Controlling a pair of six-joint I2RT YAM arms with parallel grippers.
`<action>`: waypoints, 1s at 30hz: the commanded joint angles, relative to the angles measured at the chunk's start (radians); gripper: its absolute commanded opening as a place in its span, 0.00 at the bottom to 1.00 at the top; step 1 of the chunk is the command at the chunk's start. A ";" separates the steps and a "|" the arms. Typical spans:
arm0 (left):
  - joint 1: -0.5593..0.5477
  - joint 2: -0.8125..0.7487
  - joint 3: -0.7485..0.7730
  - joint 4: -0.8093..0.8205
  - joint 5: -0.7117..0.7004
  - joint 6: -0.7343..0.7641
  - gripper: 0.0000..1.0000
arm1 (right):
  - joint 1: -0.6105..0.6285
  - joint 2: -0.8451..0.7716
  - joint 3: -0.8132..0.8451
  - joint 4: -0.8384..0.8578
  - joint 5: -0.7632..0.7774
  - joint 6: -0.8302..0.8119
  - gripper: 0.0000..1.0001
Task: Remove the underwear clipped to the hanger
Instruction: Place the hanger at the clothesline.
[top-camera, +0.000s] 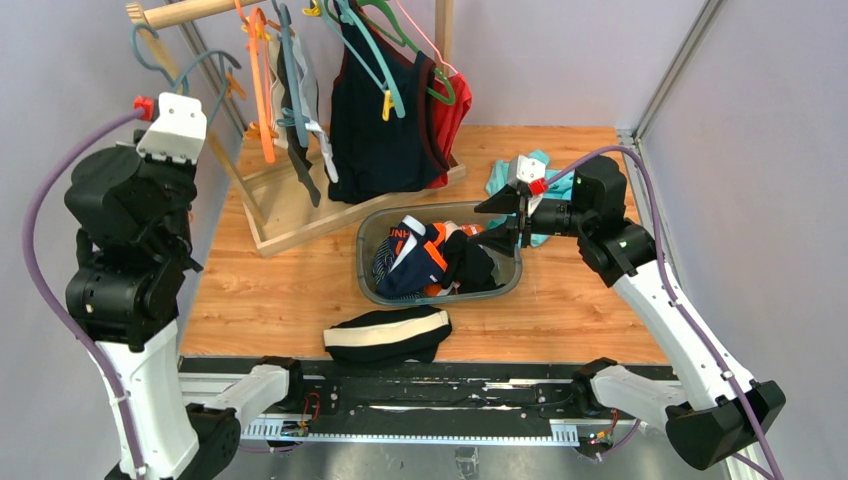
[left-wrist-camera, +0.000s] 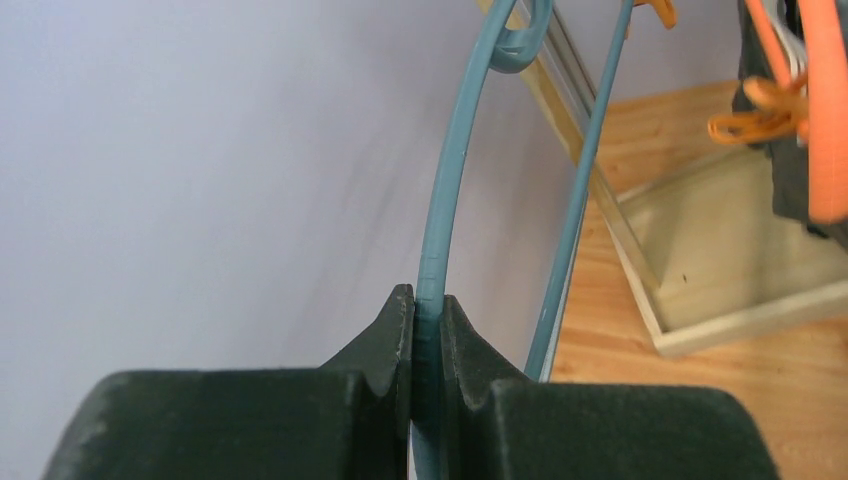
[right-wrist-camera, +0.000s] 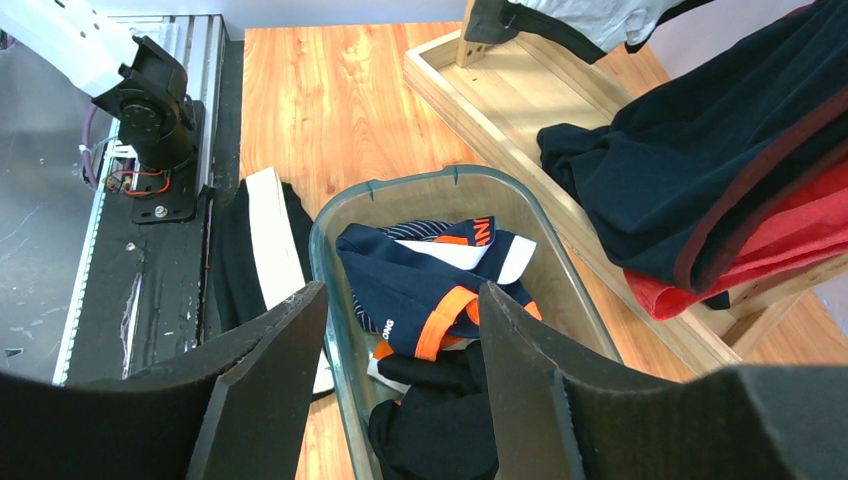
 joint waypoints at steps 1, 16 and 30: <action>0.005 0.104 0.098 0.112 -0.022 0.027 0.00 | 0.000 -0.027 -0.016 0.009 0.000 -0.021 0.58; 0.008 0.376 0.312 0.208 -0.129 0.111 0.00 | 0.000 -0.037 -0.035 0.008 -0.011 -0.043 0.58; 0.058 0.447 0.225 0.228 -0.074 0.086 0.00 | 0.000 -0.034 -0.036 -0.002 -0.019 -0.053 0.58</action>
